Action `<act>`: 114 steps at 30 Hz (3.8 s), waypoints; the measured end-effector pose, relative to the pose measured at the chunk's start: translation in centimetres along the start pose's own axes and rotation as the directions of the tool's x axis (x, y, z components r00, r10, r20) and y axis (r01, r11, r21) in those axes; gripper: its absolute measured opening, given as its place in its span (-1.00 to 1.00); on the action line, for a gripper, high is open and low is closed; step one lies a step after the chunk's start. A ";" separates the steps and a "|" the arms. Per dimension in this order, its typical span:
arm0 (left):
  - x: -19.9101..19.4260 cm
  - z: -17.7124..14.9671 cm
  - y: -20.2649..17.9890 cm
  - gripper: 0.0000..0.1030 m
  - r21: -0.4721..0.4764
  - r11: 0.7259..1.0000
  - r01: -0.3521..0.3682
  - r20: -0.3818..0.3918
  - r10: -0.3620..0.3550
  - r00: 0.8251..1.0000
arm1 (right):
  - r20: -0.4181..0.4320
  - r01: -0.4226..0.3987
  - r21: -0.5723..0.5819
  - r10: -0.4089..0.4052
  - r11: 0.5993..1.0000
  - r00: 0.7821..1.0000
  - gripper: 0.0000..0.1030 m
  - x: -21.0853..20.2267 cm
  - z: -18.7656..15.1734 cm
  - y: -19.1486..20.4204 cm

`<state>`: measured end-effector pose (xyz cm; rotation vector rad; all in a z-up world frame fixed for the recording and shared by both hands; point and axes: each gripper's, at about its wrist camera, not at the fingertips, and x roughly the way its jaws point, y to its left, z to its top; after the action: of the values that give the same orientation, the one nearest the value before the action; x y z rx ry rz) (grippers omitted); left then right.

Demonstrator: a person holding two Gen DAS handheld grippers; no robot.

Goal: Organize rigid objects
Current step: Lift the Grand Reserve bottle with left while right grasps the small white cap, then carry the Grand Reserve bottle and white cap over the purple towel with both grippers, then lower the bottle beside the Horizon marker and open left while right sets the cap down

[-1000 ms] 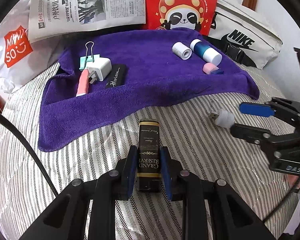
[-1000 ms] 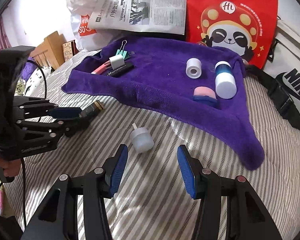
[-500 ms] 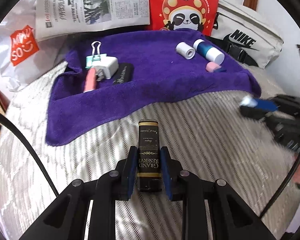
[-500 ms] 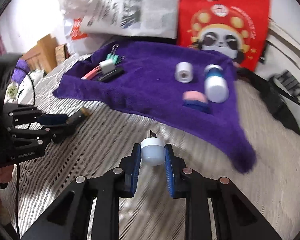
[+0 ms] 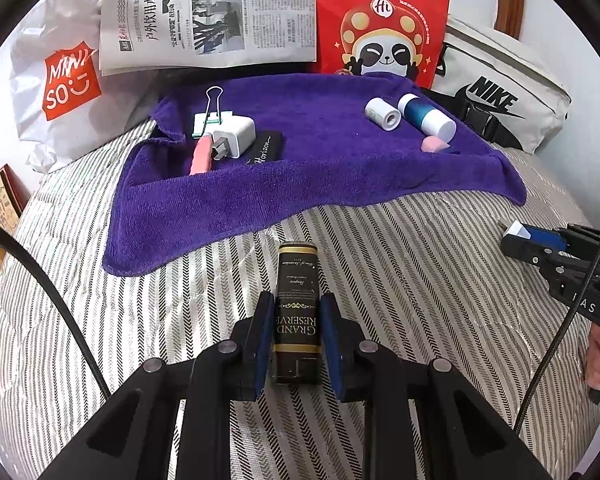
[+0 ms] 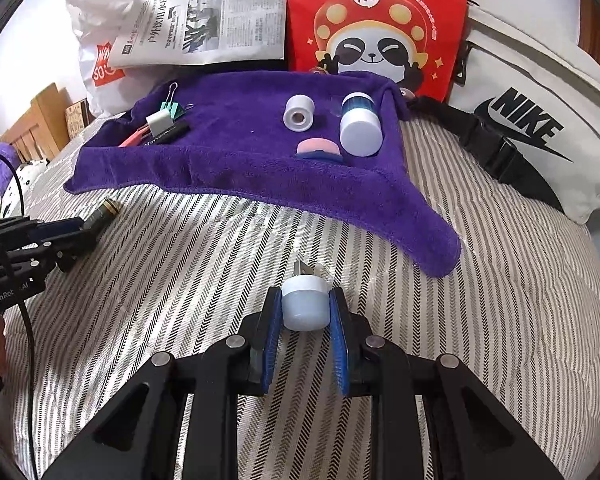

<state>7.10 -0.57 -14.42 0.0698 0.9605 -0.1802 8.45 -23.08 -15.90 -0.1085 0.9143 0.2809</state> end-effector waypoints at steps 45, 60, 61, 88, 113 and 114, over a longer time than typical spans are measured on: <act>-3.5 4.8 3.2 -0.56 -0.101 0.993 0.057 0.062 -0.051 0.997 | 0.059 -0.093 0.037 0.091 0.995 0.994 -0.54 -1.8 6.7 -0.1; -1.1 8.8 4.5 -0.56 -0.100 0.993 0.057 0.060 -0.051 0.997 | -0.031 -0.190 0.069 0.193 0.979 0.981 -0.54 5.0 10.6 0.9; -0.9 8.8 4.6 -0.56 -0.103 0.993 0.059 0.056 -0.053 0.997 | -0.039 -0.194 0.073 0.197 0.978 0.980 -0.54 5.6 10.8 0.9; 0.8 8.9 5.8 -0.56 -0.141 0.985 0.105 0.025 -0.102 0.994 | -0.065 -0.150 0.042 0.152 0.988 0.986 -0.22 6.9 10.9 0.6; 8.5 13.7 1.1 -0.56 -0.064 0.986 0.156 -0.065 -0.161 0.985 | 0.008 -0.093 0.107 0.092 0.990 0.996 -0.20 3.1 8.9 -2.3; 8.8 13.6 0.9 -0.56 -0.059 0.987 0.149 -0.069 -0.153 0.986 | 0.007 -0.092 0.106 0.092 0.990 0.996 -0.20 3.2 8.9 -2.3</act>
<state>23.17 -2.67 -13.92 -0.0466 1.0439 -0.2929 17.74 -22.75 -13.08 0.0324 0.9322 0.3174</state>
